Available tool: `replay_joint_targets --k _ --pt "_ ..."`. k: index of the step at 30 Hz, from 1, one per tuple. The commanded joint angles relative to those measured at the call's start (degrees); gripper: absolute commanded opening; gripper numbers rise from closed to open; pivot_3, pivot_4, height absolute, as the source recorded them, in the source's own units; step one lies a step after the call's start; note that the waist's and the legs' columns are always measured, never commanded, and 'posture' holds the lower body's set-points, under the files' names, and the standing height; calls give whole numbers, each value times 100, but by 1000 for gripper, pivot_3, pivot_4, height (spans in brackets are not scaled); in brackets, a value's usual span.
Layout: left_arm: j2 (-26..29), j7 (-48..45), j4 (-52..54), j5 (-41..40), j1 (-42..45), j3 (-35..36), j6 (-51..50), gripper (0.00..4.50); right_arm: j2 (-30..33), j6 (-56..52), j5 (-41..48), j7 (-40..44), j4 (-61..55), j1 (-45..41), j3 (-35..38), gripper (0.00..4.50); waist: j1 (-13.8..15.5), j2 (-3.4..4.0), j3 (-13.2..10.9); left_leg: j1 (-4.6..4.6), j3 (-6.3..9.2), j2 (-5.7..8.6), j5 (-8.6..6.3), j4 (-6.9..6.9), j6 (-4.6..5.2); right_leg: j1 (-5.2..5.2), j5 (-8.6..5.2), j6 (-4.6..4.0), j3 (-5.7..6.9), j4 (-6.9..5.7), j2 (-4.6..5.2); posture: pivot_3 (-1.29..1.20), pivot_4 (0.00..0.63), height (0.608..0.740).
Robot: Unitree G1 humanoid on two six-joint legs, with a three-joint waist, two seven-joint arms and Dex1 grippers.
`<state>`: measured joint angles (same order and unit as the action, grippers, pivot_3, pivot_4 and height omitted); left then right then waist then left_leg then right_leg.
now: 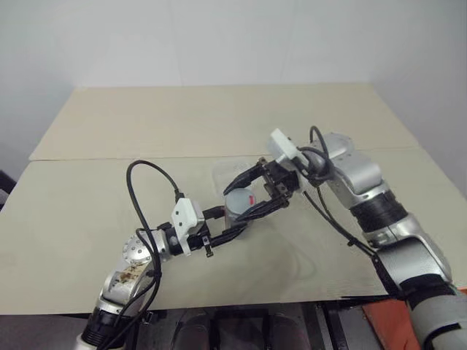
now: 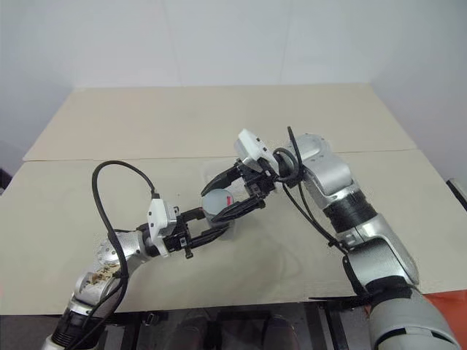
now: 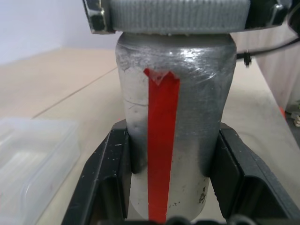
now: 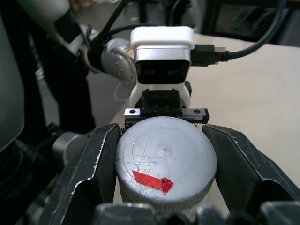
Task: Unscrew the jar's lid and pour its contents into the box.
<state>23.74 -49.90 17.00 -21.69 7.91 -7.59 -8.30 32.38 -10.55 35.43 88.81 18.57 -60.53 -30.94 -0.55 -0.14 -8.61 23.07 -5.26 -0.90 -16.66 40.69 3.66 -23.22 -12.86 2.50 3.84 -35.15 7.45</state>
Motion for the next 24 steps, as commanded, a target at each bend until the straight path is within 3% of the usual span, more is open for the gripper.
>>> replay_joint_targets --k 1,3,8,9,17,24 --pt "-50 137 291 -101 134 163 104 1951 -76 641 187 369 270 -87 -543 2781 1 0 0 0 -1 0 0 0 0 1 0 0 0 1 0 0 150 740" --pt "-29 148 285 -90 128 176 107 1951 -86 775 161 369 441 -130 -571 2781 -4 0 0 2 -1 1 0 0 0 0 0 1 0 2 1 0 150 740" --pt "-28 171 185 -56 115 215 152 1951 -86 515 247 369 412 59 212 4363 0 0 0 3 0 -2 2 0 -4 -2 1 0 1 0 1 0 150 740" --pt "-36 181 153 -47 109 218 166 1951 -49 524 214 325 286 162 434 4439 7 0 0 2 0 -2 1 0 -4 -1 1 0 1 -1 2 0 150 740" --pt "-127 298 -22 25 49 215 264 1951 526 -447 387 -1687 -2296 1708 2124 4439 103 1 0 12 -1 -2 1 -2 -6 -8 1 1 5 4 6 0 150 740" --pt "-227 360 -223 137 140 157 328 1951 -47 -1617 335 -4350 -4546 3073 2688 4439 107 1 0 4 -1 -4 4 0 -11 -6 2 0 2 5 6 0 150 740"
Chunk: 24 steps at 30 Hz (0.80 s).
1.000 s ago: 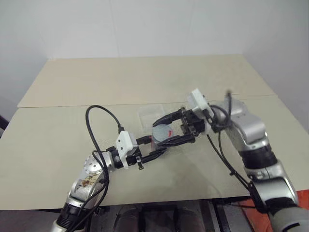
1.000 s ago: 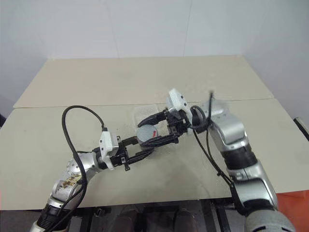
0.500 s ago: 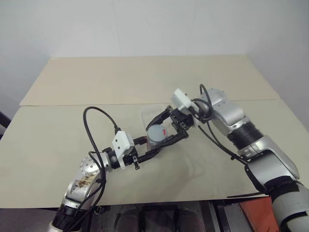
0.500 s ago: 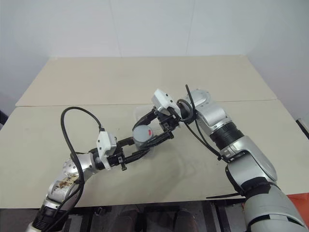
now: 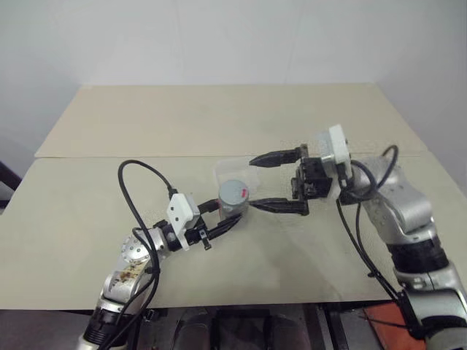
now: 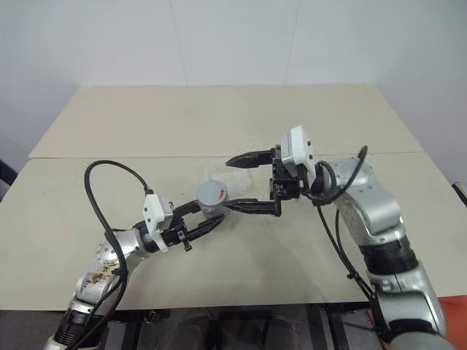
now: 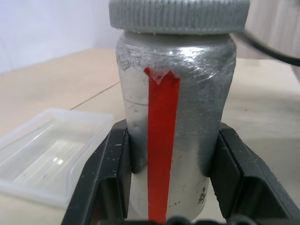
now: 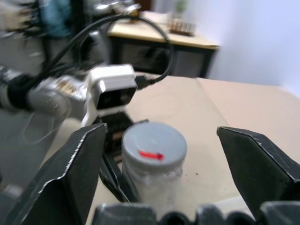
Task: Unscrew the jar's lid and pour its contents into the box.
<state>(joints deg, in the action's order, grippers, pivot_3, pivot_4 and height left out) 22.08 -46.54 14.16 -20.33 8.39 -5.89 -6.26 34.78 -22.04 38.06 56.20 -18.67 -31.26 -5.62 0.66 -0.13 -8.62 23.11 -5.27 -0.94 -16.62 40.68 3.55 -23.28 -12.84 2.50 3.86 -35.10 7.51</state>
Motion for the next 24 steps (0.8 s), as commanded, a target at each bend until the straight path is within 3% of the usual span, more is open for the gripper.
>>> replay_joint_targets --k 1,9,16,24 --pt "-67 19 51 6 110 -22 124 1951 -446 -621 11 -1460 -1032 235 130 4439 -22 0 0 -1 -3 0 0 1 0 -2 0 0 -4 -1 0 0 150 740" --pt "-104 19 -118 74 273 -32 159 1951 -1397 -1417 -564 -3197 -1690 392 -396 4439 -11 0 0 -1 -1 8 2 2 -1 -1 0 0 -3 -3 -2 0 150 740" --pt "-140 57 -96 124 270 -33 159 1951 -1362 -1432 -1112 -3201 -1674 394 -795 4439 -20 0 0 1 -1 8 2 0 -1 0 0 0 -1 -7 -9 0 150 740" --pt "-134 100 -89 132 208 3 213 1951 -1513 -1399 -1447 -3291 -1420 380 -743 4439 -24 0 0 0 -1 8 2 0 -1 0 -1 1 -1 -6 -10 0 150 740"
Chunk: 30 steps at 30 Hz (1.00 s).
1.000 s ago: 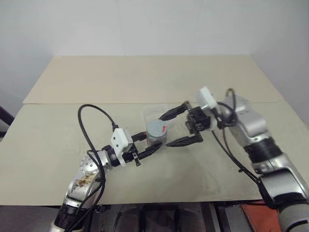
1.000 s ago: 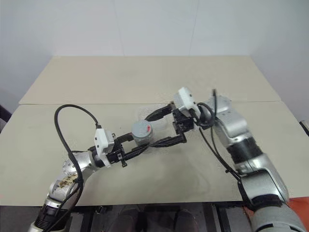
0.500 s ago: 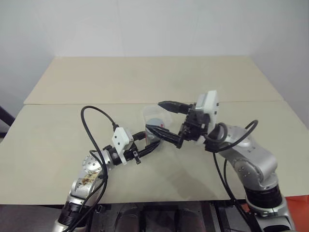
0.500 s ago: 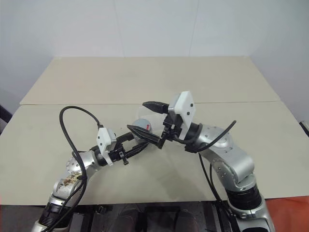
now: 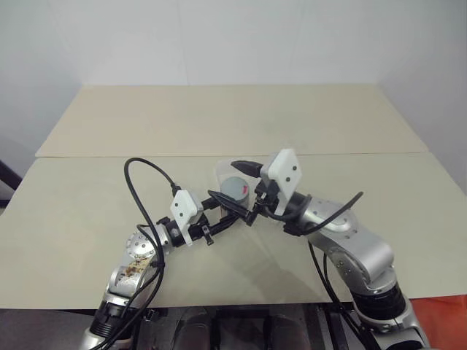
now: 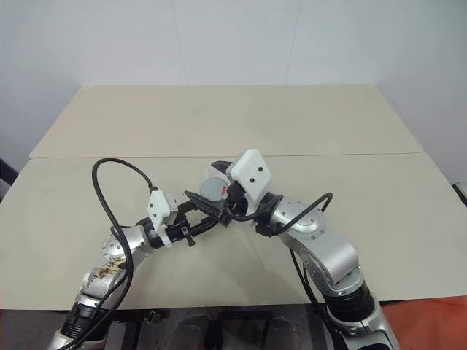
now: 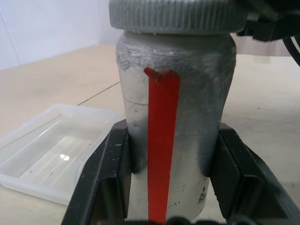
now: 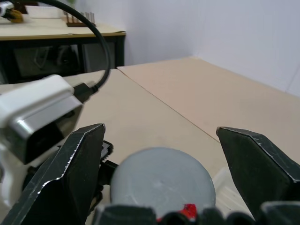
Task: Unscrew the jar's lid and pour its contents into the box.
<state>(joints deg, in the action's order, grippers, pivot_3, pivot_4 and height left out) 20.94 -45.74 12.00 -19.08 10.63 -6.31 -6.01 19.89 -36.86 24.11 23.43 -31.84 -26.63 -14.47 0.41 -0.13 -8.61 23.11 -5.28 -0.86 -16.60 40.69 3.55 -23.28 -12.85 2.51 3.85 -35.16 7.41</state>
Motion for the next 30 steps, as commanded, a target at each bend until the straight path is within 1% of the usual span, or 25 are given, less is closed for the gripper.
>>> replay_joint_targets --k 1,8,18,25,28,30 --pt "-20 29 122 0 -27 55 191 1951 -20 94 -74 2 -97 -71 179 4439 1 0 0 0 0 0 0 0 0 0 0 0 0 0 0 0 150 740" --pt "11 50 -4 0 -18 128 274 1951 152 73 34 148 -231 148 508 4439 4 0 0 1 1 0 0 0 0 1 0 0 1 0 0 0 150 740" --pt "107 -26 -172 -8 33 223 350 1951 615 74 194 428 -487 631 987 4439 10 0 0 0 1 0 -1 0 1 1 0 0 0 4 0 0 150 740" --pt "140 -72 -256 -11 67 206 411 1951 813 127 183 510 -506 767 1149 4439 9 0 0 0 1 -1 -1 0 1 1 0 0 0 4 0 0 150 740" --pt "136 -84 -282 5 84 197 422 1951 804 38 370 576 -613 709 1197 4439 10 0 0 0 1 -1 -1 0 2 1 0 0 0 4 0 0 150 740" --pt "127 -84 -298 13 101 186 424 1951 752 -52 663 673 -747 633 1242 4439 11 0 0 0 2 -1 -1 0 2 1 0 0 0 4 0 0 150 740"
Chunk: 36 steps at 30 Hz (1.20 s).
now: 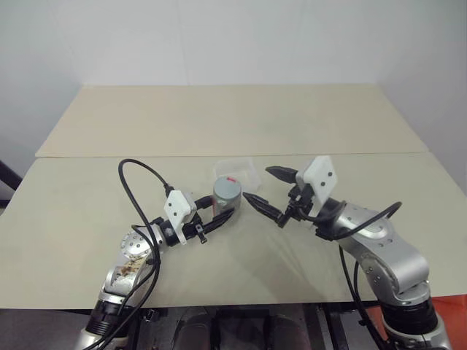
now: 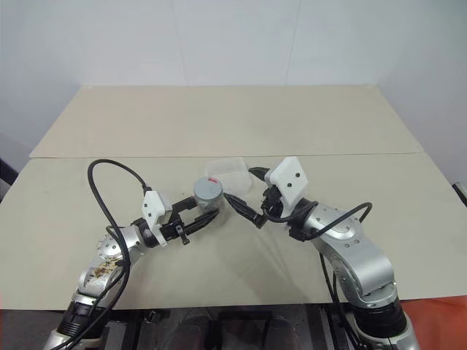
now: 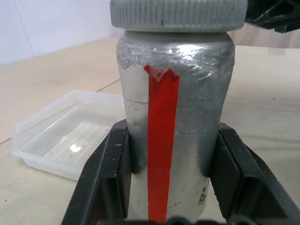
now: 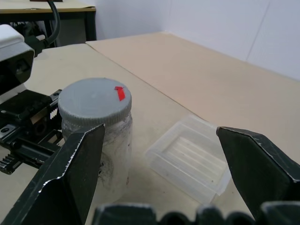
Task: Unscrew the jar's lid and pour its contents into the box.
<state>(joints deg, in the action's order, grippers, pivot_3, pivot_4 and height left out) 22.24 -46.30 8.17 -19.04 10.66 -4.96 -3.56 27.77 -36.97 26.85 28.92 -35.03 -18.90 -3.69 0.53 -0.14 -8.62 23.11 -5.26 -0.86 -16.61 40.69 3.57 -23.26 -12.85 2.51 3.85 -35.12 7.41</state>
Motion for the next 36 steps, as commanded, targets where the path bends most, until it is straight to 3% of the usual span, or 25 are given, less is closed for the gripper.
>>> replay_joint_targets --k 1,5,15,26,36 --pt "-10 -30 77 16 102 42 187 1951 -53 -55 491 174 -481 -182 140 4439 -1 0 0 0 1 0 0 0 0 0 0 0 0 0 0 0 150 740" --pt "-52 -47 67 65 110 -31 223 1951 -194 -10 548 198 -425 -336 -109 4439 -2 0 0 -1 1 -1 -1 0 1 1 0 0 0 0 0 0 150 740" --pt "-112 -72 127 91 146 -115 221 1951 -1029 401 -397 -177 547 -811 -993 4439 -17 0 0 -1 -1 2 0 0 0 1 0 0 0 -8 0 0 150 740" --pt "-118 -93 103 79 115 -108 246 1951 -1057 542 -768 -163 731 -707 -857 4439 -39 0 0 -1 -2 1 1 0 -1 0 0 0 1 -8 -2 0 150 740" --pt "-78 -115 -43 88 168 -41 324 1951 -680 377 -647 -173 242 -109 -426 4439 -41 0 0 -2 -2 1 1 0 -1 1 0 0 1 -6 -2 0 150 740"
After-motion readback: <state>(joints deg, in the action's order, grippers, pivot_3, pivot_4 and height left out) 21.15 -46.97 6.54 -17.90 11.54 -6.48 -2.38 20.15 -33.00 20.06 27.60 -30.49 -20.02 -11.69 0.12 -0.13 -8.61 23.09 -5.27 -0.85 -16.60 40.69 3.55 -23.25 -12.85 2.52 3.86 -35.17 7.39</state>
